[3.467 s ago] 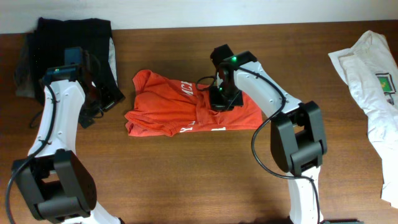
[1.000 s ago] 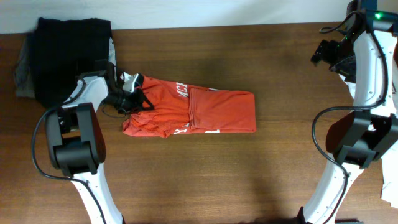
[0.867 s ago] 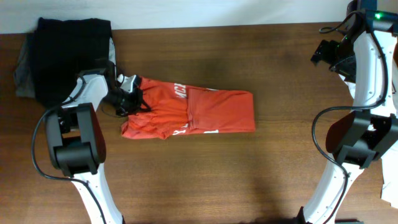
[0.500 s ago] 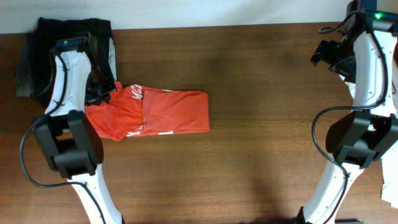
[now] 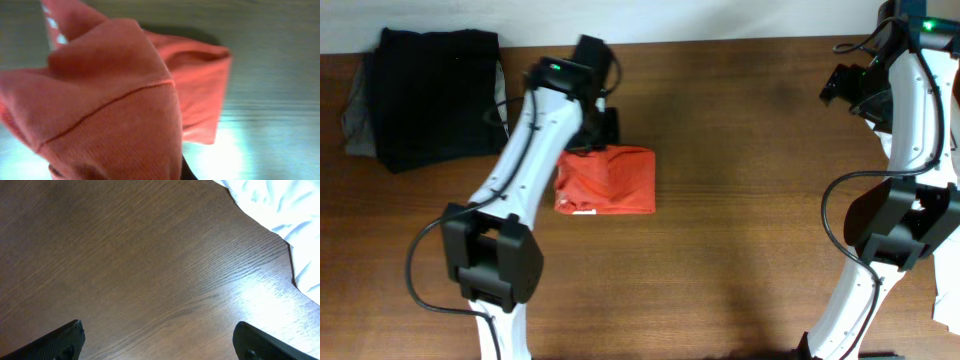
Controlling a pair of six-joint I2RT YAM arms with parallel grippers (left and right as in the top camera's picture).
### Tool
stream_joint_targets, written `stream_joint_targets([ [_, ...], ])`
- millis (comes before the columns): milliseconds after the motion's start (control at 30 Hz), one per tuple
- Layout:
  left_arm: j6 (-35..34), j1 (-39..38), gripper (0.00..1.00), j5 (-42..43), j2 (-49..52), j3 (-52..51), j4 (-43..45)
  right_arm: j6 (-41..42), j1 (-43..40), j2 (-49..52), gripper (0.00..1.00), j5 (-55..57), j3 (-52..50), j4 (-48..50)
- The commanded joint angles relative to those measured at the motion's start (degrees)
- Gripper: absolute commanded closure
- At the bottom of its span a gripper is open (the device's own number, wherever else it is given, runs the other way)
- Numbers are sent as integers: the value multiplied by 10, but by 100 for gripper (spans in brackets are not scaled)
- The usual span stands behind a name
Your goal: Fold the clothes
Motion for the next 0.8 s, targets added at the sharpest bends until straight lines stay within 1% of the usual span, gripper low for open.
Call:
stream_joint_targets([
  [0,-35,-40,98,24,23,-16,29,3,1,-7,2,1,3,0],
  [67,-40,-53,98,33,47,-16,46,3,1,-7,2,1,3,0],
  [100,-41,-59,91,34,57,-16,54,3,1,-7,2,1,3,0],
  [167,-41,-69,49,34,74,-16,62,3,1,-7,2,1,3,0],
  [233,-40,-75,46,34,75,-16,66,3,1,-7,2,1,3,0],
  [333,-33,-86,46,71,67,1,66,3,1,-7,2,1,3,0],
  [433,23,-100,46,172,57,27,66,3,1,-7,2,1,3,0],
  [467,37,-102,46,183,51,40,56,3,1,-7,2,1,3,0],
  [500,37,-102,46,174,46,49,47,3,1,-7,2,1,3,0],
  [567,37,-87,46,115,17,77,14,3,1,-7,2,1,3,0],
  [600,37,-73,41,72,0,88,0,3,1,-7,2,1,3,0],
  [633,37,-63,28,45,-9,92,-8,3,1,-7,2,1,3,0],
  [667,34,-48,13,14,-20,93,-19,3,1,-7,1,1,3,0],
  [700,24,-33,7,-9,-24,93,-29,3,1,-7,2,1,3,0],
  [733,12,-12,4,-25,-26,93,-44,3,1,-7,2,1,3,0],
  [767,11,11,2,-22,-23,89,-54,3,1,-7,2,1,3,0],
])
